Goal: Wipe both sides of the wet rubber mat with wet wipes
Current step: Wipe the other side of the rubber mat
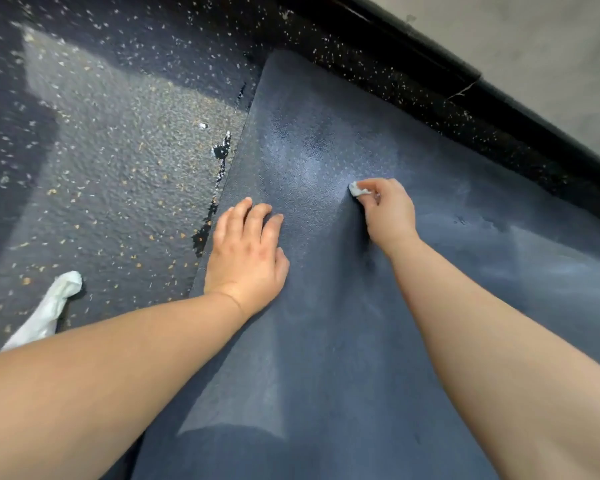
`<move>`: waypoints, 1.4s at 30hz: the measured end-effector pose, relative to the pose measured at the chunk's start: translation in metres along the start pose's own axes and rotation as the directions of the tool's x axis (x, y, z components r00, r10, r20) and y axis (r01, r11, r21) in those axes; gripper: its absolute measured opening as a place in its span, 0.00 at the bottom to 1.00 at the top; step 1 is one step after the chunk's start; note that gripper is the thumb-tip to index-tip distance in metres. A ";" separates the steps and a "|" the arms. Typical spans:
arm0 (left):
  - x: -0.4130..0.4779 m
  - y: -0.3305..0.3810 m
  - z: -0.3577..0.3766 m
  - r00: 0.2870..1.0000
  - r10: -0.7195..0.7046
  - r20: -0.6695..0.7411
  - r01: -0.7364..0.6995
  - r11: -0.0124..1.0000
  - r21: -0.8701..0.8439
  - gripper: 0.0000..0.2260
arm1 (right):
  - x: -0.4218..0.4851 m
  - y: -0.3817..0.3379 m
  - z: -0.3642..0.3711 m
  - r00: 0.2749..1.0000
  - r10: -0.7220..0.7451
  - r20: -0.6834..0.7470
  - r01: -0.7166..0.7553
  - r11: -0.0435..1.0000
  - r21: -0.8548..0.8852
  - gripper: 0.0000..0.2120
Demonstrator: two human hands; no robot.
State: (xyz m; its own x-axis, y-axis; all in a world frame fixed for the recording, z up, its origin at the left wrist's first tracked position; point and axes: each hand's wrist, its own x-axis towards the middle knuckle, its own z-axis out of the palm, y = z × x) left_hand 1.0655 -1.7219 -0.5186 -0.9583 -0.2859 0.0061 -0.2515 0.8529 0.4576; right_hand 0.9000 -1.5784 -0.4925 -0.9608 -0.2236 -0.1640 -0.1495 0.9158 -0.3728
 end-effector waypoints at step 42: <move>-0.058 -0.033 -0.013 0.921 0.360 0.145 -0.388 0.869 0.308 0.25 | 0.058 -0.148 0.053 0.979 -0.203 0.000 0.203 0.979 0.021 0.10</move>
State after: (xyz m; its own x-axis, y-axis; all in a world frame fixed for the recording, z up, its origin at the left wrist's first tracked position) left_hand 1.1313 -1.7393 -0.5223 -0.9934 0.1073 0.0412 0.1116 0.9863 0.1213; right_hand 0.8787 -1.7441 -0.4952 -0.9102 -0.4052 -0.0852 -0.3366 0.8439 -0.4177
